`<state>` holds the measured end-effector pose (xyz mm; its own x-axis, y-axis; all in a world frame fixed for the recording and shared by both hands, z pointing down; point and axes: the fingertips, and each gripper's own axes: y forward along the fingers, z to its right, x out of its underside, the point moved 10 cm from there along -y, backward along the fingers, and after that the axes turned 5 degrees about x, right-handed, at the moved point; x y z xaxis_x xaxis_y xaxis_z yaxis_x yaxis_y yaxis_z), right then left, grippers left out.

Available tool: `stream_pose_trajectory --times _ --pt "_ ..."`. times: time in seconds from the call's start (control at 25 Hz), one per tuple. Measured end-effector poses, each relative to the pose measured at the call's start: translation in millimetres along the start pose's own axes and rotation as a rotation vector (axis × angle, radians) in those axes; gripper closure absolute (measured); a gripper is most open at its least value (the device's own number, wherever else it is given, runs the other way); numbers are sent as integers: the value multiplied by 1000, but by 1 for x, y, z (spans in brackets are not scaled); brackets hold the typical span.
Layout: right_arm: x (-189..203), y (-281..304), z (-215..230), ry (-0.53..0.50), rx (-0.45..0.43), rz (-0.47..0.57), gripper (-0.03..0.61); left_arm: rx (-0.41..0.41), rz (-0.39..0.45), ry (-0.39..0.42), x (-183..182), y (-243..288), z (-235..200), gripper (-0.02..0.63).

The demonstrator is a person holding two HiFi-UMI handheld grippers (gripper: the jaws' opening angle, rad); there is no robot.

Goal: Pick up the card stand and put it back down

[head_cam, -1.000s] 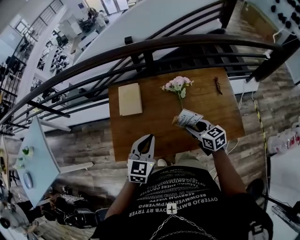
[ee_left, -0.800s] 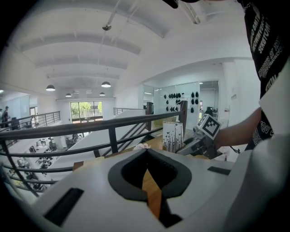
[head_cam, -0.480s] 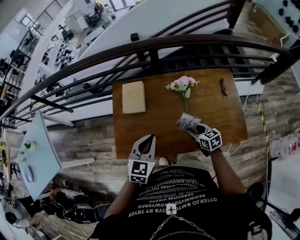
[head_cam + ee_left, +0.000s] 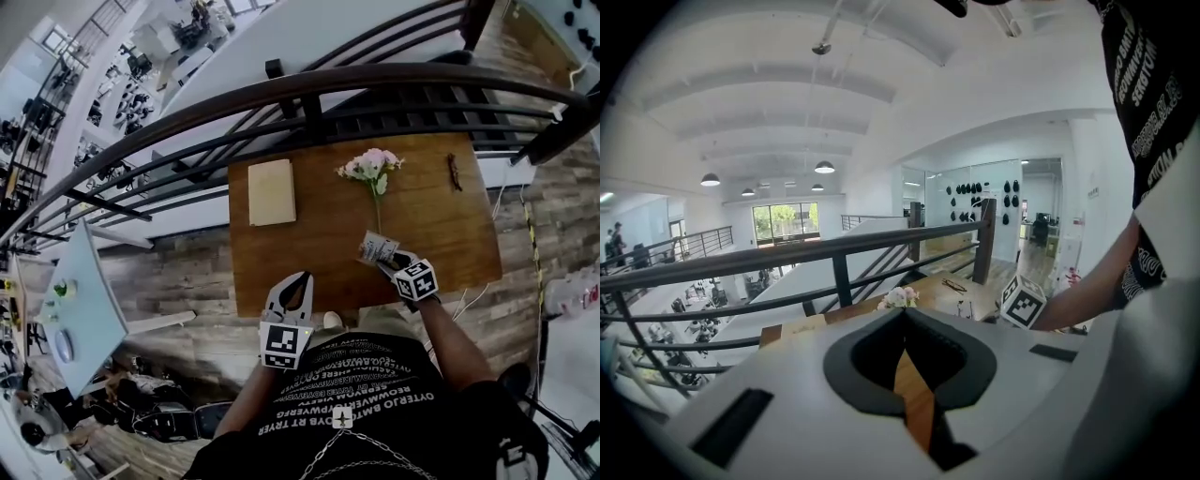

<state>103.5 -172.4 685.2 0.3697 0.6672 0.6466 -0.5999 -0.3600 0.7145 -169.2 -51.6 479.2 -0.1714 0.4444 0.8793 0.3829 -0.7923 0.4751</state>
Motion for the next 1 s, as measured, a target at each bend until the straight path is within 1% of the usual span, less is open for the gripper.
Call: stream_pose_trajectory --times 0.24,0.4,0.56,0.72,0.92,1.0 --pt "23 24 8 -66 33 -80 393 -16 -22 -3 3 -2 1 594" --pt "37 36 11 -102 32 -128 393 -33 -34 -5 3 -6 -1 594" --pt "40 44 12 -130 26 -122 390 -51 -52 -8 6 -9 -3 594" --pt "43 53 11 -200 47 -136 385 -61 -63 -10 8 -13 -3 594" --pt "46 55 12 -206 45 -147 380 -52 -61 -9 10 -12 -2 594" --pt "46 51 13 -207 42 -148 345 -43 -53 -3 9 -10 -2 594"
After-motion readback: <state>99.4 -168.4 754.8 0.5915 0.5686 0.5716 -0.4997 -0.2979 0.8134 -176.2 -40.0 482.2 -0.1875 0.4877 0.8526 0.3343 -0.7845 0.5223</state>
